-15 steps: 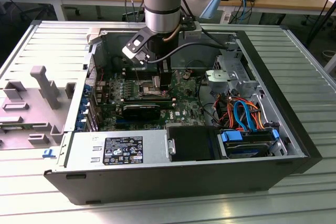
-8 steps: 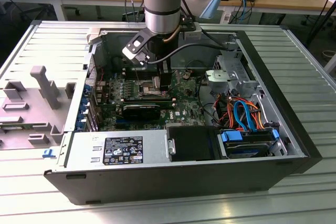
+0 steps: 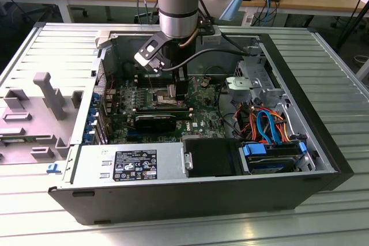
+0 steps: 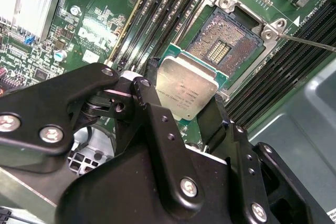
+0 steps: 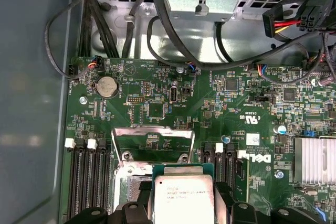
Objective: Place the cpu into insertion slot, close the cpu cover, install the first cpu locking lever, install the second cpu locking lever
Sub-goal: 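Place the cpu into insertion slot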
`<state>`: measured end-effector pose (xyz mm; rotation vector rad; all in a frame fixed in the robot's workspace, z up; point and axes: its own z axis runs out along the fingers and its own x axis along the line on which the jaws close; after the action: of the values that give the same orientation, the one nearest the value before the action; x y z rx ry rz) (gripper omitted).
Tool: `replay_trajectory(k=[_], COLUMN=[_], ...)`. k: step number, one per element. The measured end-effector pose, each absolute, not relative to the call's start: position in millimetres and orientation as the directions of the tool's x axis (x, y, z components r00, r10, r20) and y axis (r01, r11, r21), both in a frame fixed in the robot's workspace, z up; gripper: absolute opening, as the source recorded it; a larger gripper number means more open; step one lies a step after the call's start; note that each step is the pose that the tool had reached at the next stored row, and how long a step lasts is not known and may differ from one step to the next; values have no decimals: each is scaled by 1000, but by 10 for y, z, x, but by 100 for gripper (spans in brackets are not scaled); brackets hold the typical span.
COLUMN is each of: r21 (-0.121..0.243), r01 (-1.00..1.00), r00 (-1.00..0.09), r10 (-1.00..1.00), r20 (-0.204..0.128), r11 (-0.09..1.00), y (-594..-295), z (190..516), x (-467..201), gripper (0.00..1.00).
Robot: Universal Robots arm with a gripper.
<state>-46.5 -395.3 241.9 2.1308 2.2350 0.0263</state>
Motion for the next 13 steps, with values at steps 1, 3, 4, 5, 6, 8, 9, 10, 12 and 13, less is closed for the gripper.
replay_trajectory(k=[1, 3, 4, 5, 6, 8, 9, 10, 12, 13], r21=[49, 49, 49, 49, 49, 49, 49, 49, 49, 49], r01=[998, 998, 998, 998, 998, 998, 998, 998, 998, 998], r00=[-47, -47, -47, -47, -47, -47, -47, -47, -47, -47], r10=[999, 999, 999, 999, 999, 999, 999, 999, 999, 999], r20=[-27, -27, -27, -27, -27, -27, -27, -27, -27, -27], r11=[48, 48, 48, 48, 48, 48, 48, 48, 48, 48], y=[-3953, -3953, -3953, -3953, -3953, -3953, -3953, -3953, -3953, -3953], z=[2417, 2414, 2411, 2409, 2407, 2403, 2401, 2400, 2395, 2393], x=[-465, -465, -465, -465, -465, -465, -465, -465, -465, -465], gripper=[55, 55, 55, 55, 55, 55, 55, 55, 55, 55])
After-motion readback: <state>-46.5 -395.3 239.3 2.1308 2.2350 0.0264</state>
